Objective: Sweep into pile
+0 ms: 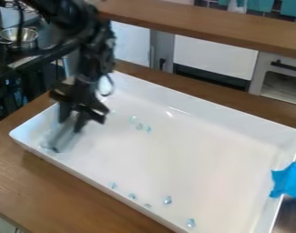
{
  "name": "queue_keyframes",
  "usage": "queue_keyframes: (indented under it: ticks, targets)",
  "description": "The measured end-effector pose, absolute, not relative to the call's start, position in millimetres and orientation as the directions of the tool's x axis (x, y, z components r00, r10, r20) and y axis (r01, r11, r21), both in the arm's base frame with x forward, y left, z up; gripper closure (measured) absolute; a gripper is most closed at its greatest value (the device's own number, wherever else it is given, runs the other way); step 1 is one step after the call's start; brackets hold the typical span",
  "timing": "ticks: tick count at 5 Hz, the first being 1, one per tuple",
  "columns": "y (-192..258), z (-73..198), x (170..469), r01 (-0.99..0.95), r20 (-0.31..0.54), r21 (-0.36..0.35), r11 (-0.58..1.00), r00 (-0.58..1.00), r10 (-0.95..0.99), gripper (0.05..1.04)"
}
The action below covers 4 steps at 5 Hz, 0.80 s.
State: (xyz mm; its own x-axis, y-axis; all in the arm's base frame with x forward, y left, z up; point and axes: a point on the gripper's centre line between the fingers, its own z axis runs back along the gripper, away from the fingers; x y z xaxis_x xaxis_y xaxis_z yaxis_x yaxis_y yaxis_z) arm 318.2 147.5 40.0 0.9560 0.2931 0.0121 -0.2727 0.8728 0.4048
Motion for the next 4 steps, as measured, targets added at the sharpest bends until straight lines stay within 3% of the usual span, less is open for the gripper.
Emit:
queue_keyframes:
  ticks: [1,2,3,4]
  targets:
    - [137.7,42.3,312.0,-0.244,-0.024,0.348,0.905,0.963,0.269,0.713]
    - [103.6,67.5,315.1,-0.231,-0.006,0.193,0.954,0.972,0.237,0.713]
    - [62.4,100.1,326.1,-0.211,0.063,0.012,0.978,0.976,0.209,0.713]
    - [20.1,122.9,339.8,-0.226,0.059,-0.099,0.969,0.971,0.233,0.713]
